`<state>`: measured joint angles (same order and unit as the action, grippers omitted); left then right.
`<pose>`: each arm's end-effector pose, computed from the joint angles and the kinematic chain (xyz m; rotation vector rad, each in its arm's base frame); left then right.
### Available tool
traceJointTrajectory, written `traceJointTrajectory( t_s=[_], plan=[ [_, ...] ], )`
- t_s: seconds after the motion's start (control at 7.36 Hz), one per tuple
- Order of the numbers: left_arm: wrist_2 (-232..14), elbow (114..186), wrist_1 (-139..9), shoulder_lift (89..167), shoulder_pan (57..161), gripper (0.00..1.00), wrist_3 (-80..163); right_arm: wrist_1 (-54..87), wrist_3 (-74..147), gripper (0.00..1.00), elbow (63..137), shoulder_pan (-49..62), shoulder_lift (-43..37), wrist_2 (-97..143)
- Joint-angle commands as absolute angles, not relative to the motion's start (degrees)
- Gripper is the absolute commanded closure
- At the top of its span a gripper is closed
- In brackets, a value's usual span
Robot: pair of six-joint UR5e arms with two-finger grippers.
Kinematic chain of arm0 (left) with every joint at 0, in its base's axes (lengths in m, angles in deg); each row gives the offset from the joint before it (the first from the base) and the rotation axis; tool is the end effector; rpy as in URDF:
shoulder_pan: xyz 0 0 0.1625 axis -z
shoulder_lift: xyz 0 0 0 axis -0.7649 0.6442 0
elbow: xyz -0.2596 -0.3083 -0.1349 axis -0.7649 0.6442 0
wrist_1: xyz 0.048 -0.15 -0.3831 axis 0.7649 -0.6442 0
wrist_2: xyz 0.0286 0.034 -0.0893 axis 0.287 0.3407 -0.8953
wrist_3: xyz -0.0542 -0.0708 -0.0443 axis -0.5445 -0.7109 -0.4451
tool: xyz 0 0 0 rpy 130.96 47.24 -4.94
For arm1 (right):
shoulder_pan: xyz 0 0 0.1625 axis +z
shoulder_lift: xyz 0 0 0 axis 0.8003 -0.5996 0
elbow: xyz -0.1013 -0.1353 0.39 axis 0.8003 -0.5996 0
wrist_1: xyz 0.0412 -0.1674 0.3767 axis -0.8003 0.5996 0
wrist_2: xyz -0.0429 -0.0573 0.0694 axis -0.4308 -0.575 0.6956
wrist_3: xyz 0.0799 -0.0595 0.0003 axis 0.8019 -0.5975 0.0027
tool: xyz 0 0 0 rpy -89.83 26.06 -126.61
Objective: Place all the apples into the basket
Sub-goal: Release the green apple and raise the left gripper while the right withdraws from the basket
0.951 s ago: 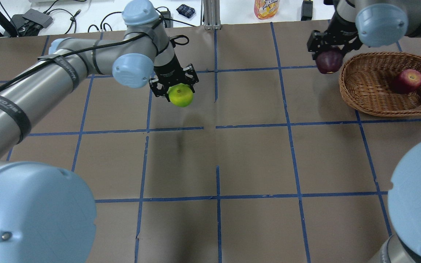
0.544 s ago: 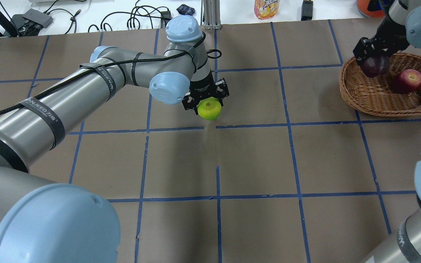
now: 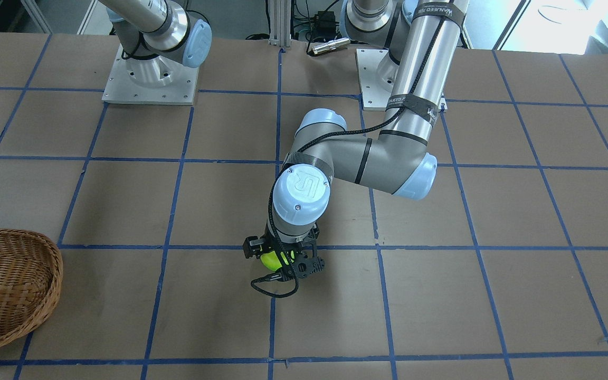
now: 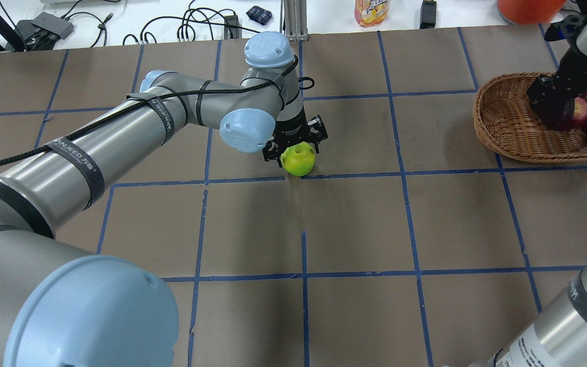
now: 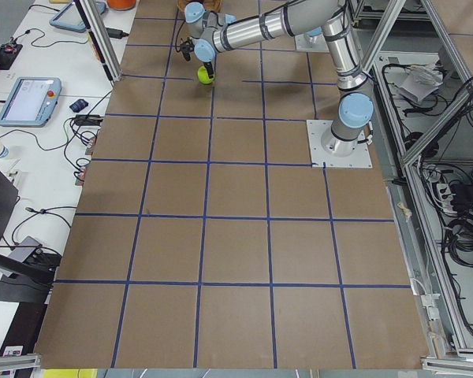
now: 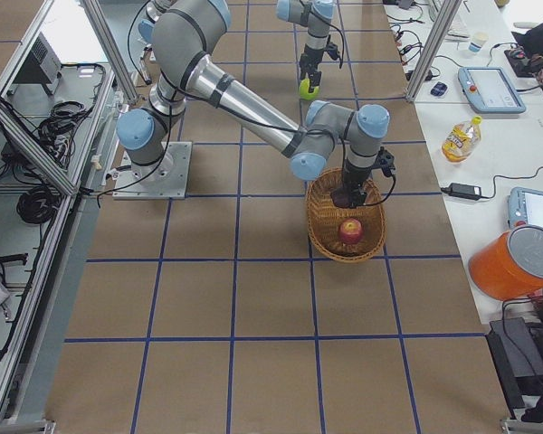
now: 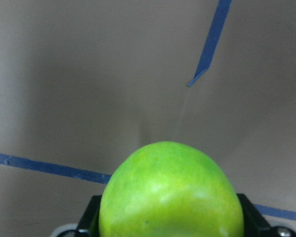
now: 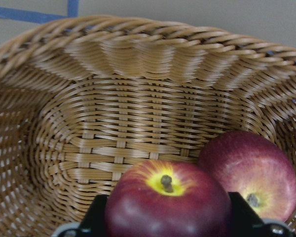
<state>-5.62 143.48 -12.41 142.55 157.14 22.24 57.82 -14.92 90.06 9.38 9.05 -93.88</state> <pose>-0.3420 -0.6051 0.2263 0.4451 -2.9947 -0.1389 -0.2042 -0.6685 0.2591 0.1932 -3.0557 0.0129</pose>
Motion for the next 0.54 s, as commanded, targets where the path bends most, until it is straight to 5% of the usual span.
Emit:
traceJointTrajectory(
  t_s=[0.0,0.14,0.41],
  plan=[
    [-7.18,133.14,-25.3,136.16,148.22,0.0,31.43,58.4,-14.68,0.43,90.49,8.45,10.67,-93.47],
    [-7.2,126.02,-36.22,133.41,145.9,0.0,37.38,57.71,-14.68,0.0,90.49,8.54,10.5,-93.82],
    [-3.97,123.82,-51.82,129.88,139.57,0.0,49.8,53.86,-14.59,0.0,89.27,8.54,9.45,-93.91]
  ],
)
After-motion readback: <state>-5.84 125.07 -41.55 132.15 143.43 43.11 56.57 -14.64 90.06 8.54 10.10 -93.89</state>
